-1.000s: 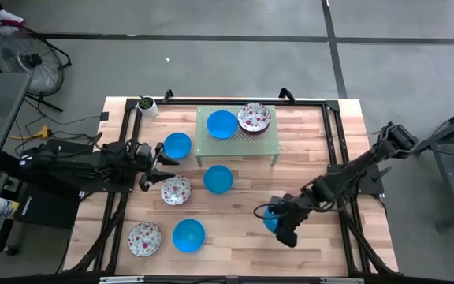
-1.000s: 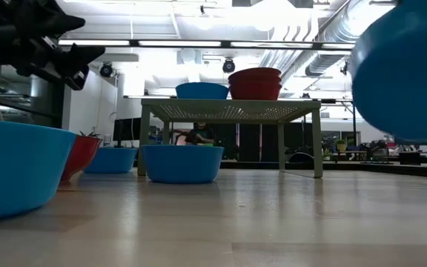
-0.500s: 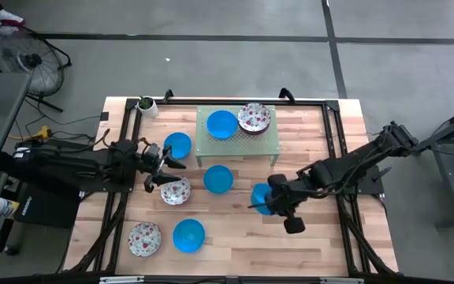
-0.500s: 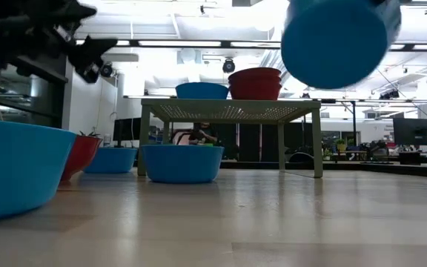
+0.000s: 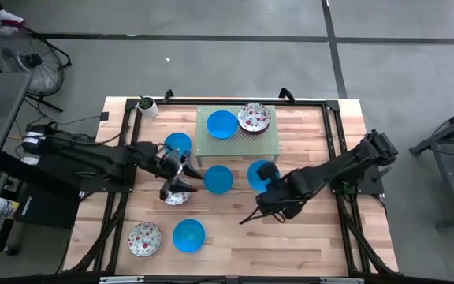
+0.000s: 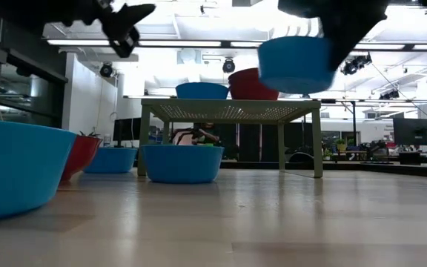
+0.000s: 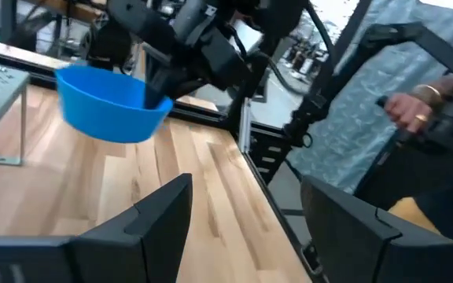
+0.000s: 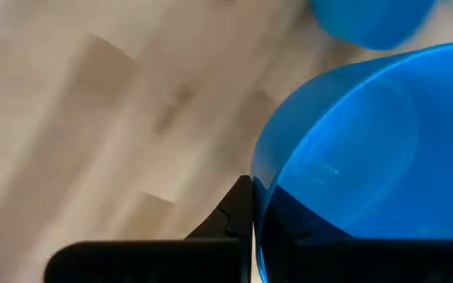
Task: Pick & Place Mini bowls
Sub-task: Stack the blue bowl on top of the blue bowl on the shelf
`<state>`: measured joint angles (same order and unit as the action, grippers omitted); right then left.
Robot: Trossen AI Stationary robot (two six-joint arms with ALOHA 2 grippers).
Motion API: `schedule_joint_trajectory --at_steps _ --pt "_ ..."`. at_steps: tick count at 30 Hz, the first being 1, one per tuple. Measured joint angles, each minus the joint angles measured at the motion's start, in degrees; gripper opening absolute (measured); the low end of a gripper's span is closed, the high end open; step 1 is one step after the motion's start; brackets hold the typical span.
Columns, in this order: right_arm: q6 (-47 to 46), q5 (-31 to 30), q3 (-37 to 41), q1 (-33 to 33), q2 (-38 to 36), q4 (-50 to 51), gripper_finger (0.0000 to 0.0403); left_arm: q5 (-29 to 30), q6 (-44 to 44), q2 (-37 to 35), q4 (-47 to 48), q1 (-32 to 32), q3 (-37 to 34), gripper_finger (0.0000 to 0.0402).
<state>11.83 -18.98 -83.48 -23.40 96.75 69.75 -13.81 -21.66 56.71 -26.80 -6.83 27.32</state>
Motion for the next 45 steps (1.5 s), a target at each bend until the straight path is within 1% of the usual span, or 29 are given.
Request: schedule_joint_trajectory --at_steps 4,7,10,13,15,18,20,22,25,29,35,38,45 --pt "1.35 -8.97 -0.76 -1.12 1.43 1.5 0.0 6.34 0.27 5.96 1.24 -2.27 5.29 0.0233" --pt "2.68 -13.06 -0.77 -2.25 1.49 1.7 0.0 11.44 0.18 10.51 4.01 -2.66 9.99 0.0233" --pt "1.86 -18.28 -0.79 -3.3 1.48 2.31 0.0 16.2 -0.76 15.02 6.99 -2.63 15.18 0.0233" --pt "1.78 -20.77 -0.79 -4.23 1.48 3.36 0.0 21.01 -0.91 18.85 11.88 -2.6 20.19 0.0233" --pt "1.73 -19.96 -0.79 -4.41 1.5 3.31 0.0 23.79 -0.71 21.44 15.39 -2.58 23.74 0.0233" --pt "1.66 -16.6 -0.79 -4.45 1.48 3.48 0.0 26.34 2.38 24.89 19.81 -2.58 29.02 0.0233" --pt "1.63 -16.91 -0.79 -4.41 1.49 3.39 0.0 27.6 4.24 26.68 22.74 -2.58 32.97 0.0234" --pt "1.67 -17.49 -0.79 -4.41 1.48 3.39 0.0 29.1 4.92 28.0 27.75 -2.58 36.71 0.0234" --pt "1.21 -16.63 -0.79 -4.37 1.48 3.43 0.0 31.09 5.33 30.58 33.86 -2.58 41.59 0.0234" --pt "1.17 -16.89 -0.79 -4.37 1.48 3.19 0.0 32.18 6.53 32.46 37.99 -2.58 46.6 0.0234" --pt "1.11 -16.29 -0.79 -4.47 1.48 3.04 0.0 33.06 7.7 34.7 39.45 -2.54 50.17 0.0234" --pt "1.24 -16.72 -0.79 -4.52 1.48 3.02 0.0 34.59 7.9 35.17 40.79 -2.54 50.35 0.0234" --pt "2.23 -17.0 -0.79 -4.59 1.48 2.89 0.0 35.08 7.27 38.31 40.17 -2.51 50.35 0.0234"
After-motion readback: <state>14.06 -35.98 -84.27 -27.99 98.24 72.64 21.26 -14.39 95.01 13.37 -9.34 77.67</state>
